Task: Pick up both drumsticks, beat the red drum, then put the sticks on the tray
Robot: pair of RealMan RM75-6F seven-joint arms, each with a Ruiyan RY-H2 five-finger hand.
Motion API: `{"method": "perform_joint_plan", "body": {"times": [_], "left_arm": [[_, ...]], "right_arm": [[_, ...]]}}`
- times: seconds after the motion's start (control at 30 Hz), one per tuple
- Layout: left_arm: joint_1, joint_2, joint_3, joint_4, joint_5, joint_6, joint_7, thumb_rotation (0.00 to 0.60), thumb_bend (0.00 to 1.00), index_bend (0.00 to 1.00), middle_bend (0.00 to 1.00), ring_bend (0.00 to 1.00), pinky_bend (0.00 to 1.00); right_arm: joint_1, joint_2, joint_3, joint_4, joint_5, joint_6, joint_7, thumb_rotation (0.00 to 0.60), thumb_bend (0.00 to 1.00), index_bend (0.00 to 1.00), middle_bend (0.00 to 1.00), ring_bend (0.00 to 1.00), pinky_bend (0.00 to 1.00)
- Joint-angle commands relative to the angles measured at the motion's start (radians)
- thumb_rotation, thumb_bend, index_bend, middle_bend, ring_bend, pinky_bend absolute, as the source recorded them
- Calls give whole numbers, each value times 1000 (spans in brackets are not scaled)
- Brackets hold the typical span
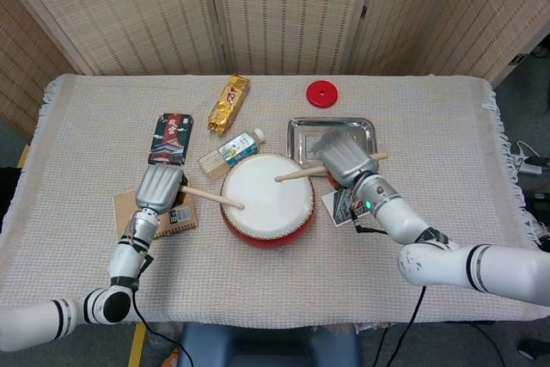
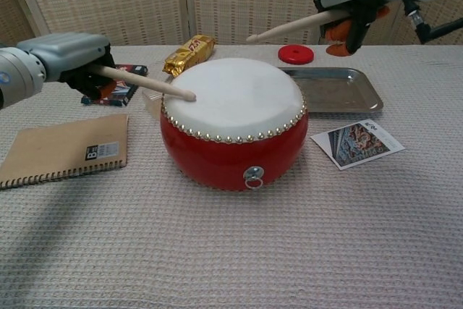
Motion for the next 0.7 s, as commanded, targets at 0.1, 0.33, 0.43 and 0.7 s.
{"method": "perform_joint_plan", "body": {"times": [0.1,0.33,0.43,0.7], "left_arm": [[9,41,-29,-56,2,59,-21,600,608,983,1000,1000,1000],[16,85,-39,-118,5,64,-47,600,607,981,1000,1000,1000],[2,46,-15,-84,-9,45,-25,600,608,981,1000,1000,1000],[-21,-32,17,9,-44,46,40,600,608,981,1000,1000,1000]], "right_arm": [[53,-103,-94,75,128,-30,-120,600,455,1000,1000,1000,1000],[69,-111,-62,60,147,7,-105,600,455,1000,1000,1000,1000],[42,-50,-9,4,73,11,-32,600,455,1000,1000,1000,1000],[25,-24,-9,-10,29,-9,-15,600,455,1000,1000,1000,1000]]}}
